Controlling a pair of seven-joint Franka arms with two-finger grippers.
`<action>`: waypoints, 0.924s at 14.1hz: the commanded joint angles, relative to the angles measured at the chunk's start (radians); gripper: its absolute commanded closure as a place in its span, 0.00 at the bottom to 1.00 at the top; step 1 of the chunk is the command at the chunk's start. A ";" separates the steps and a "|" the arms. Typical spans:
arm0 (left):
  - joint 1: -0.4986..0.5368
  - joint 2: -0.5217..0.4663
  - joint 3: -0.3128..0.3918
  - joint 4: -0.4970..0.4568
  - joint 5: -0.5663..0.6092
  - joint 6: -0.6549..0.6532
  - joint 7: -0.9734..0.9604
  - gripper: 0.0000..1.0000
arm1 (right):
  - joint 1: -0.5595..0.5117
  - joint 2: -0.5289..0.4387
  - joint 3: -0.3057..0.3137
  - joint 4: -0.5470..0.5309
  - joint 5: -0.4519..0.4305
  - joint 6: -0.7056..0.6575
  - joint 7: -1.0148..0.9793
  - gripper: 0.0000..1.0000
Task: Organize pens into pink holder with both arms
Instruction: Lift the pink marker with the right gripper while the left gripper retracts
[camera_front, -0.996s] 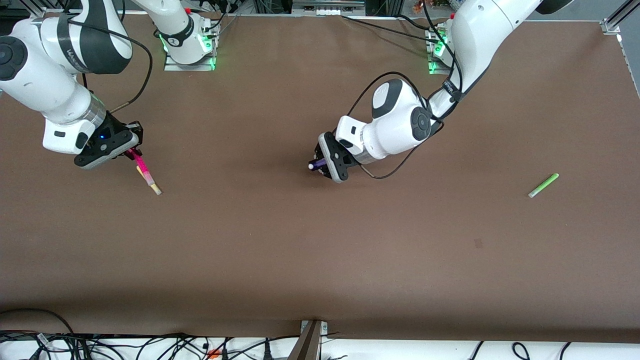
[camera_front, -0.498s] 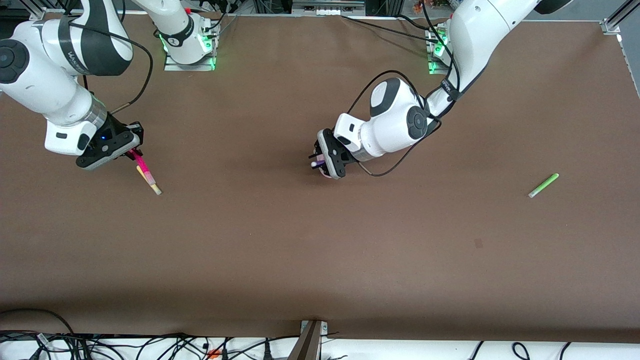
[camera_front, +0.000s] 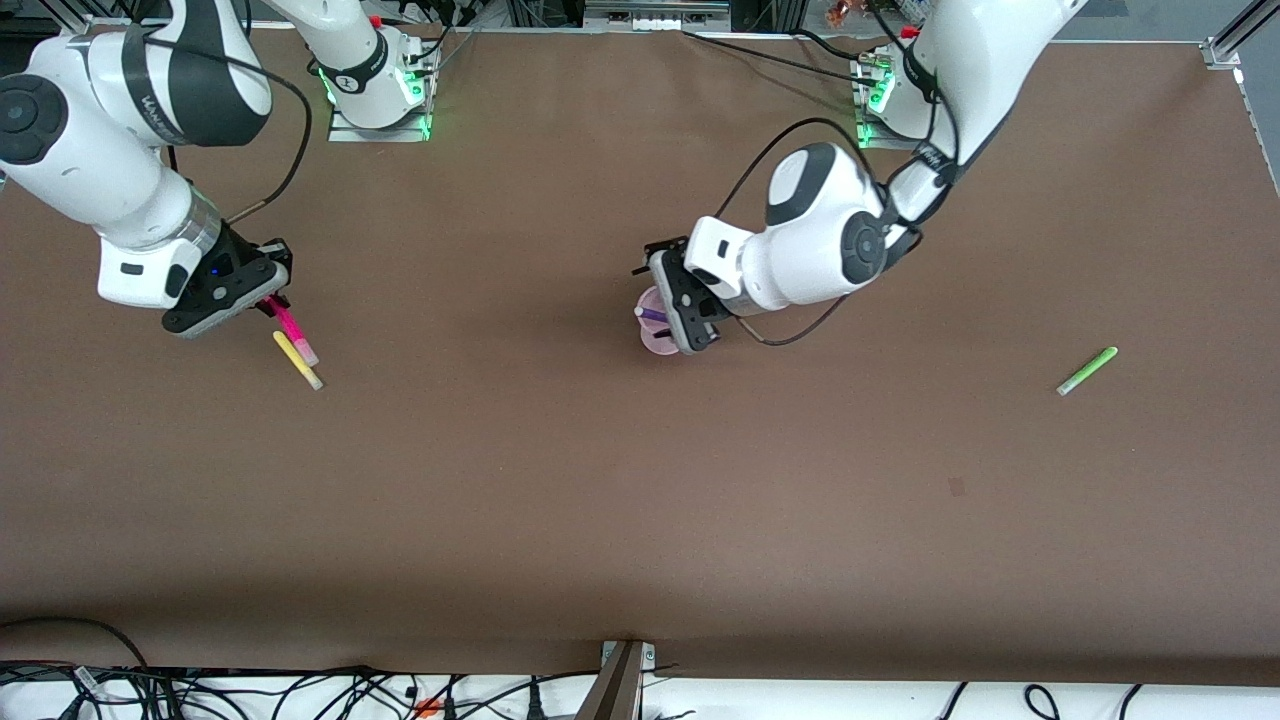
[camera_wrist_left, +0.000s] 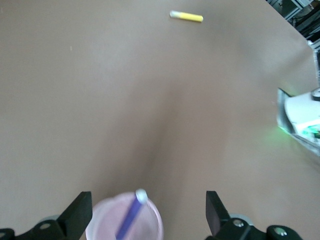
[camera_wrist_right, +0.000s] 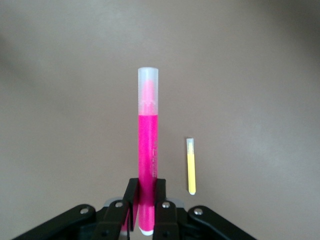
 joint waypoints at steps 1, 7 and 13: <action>0.057 -0.063 0.018 0.035 0.045 -0.208 -0.127 0.00 | 0.111 0.035 0.024 0.164 -0.074 -0.161 0.072 1.00; 0.155 -0.065 0.038 0.178 0.482 -0.715 -0.359 0.00 | 0.429 0.318 0.024 0.598 -0.233 -0.346 0.243 1.00; 0.301 -0.063 0.050 0.317 0.737 -0.766 -0.446 0.00 | 0.628 0.552 0.021 0.779 -0.362 -0.314 0.298 1.00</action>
